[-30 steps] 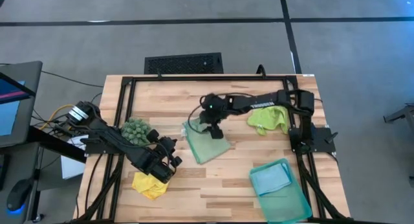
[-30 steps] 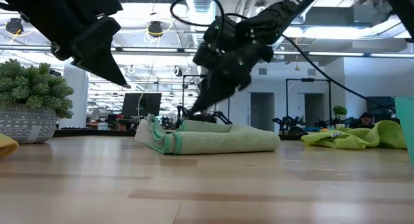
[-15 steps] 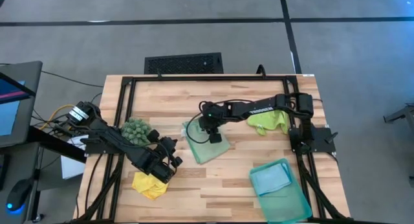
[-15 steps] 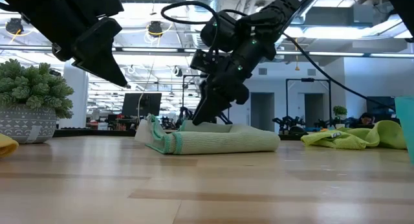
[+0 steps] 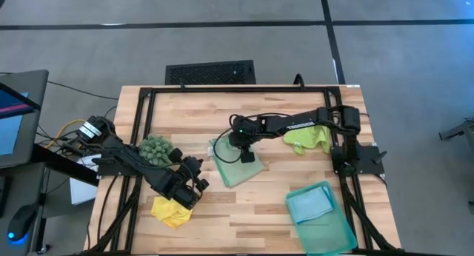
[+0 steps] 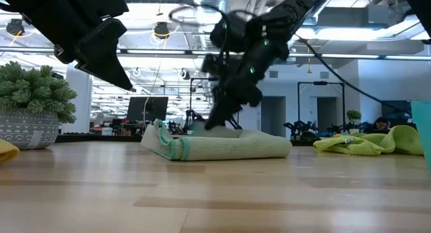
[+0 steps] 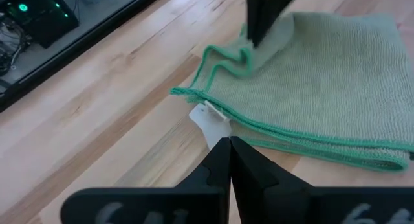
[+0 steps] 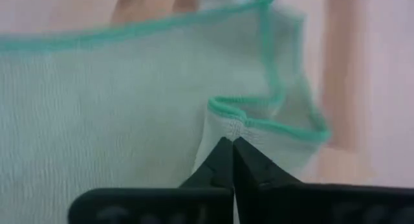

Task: Fold microfiber towels
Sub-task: Fold the green microfiber cloth

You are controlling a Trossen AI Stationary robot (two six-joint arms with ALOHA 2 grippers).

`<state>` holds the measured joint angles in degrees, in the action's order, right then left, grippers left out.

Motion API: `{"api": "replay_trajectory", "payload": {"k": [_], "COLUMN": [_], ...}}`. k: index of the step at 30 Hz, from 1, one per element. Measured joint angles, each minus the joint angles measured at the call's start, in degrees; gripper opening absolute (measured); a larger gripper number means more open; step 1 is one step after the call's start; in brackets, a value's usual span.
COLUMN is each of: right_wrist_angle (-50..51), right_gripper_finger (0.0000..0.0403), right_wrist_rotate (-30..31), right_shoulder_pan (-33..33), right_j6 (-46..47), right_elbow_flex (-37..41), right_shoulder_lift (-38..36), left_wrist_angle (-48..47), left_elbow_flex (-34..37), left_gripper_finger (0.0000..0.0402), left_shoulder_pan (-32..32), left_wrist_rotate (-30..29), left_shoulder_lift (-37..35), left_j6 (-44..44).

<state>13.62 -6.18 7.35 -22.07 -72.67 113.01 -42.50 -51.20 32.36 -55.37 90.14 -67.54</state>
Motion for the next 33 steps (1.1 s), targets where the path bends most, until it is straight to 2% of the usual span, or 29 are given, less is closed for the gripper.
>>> {"api": "replay_trajectory", "payload": {"k": [5,8,12,15,19,24,28,33], "right_wrist_angle": [-1.2,-6.0,-13.7,-18.2,-23.2,-29.9,-30.9,-30.8], "right_gripper_finger": [0.0008,0.0009,0.0008,0.0004,0.0011,0.0012,0.0009,0.0016], "right_wrist_rotate": [3.9,7.9,8.0,8.0,8.0,7.9,8.0,8.0], "right_shoulder_pan": [-1.2,-2.6,-4.0,-5.6,-9.3,-14.3,-16.1,-16.3], "right_j6": [0.6,0.8,1.1,1.0,-0.2,-6.1,-7.8,-7.7], "right_elbow_flex": [4.2,11.1,21.9,28.7,36.5,40.7,40.1,39.8], "right_shoulder_lift": [-5.7,-12.1,-20.6,-25.6,-29.9,-31.9,-31.8,-31.8], "left_wrist_angle": [4.4,10.5,21.2,32.4,49.8,66.5,71.1,73.4], "left_elbow_flex": [0.6,2.1,5.9,9.7,15.2,18.6,18.6,18.6], "left_gripper_finger": [0.0000,0.0000,0.0005,0.0028,0.0083,0.0163,0.0206,0.0223], "left_shoulder_pan": [0.3,1.1,1.3,0.1,-1.8,-5.8,-9.6,-12.4], "left_wrist_rotate": [-3.4,-6.8,-9.6,-9.4,-8.8,-2.6,5.8,15.5], "left_shoulder_lift": [0.0,0.0,-0.1,-0.1,-0.1,-0.1,-0.1,0.0], "left_j6": [3.1,7.5,12.8,19.6,30.5,46.6,58.0,70.8]}}
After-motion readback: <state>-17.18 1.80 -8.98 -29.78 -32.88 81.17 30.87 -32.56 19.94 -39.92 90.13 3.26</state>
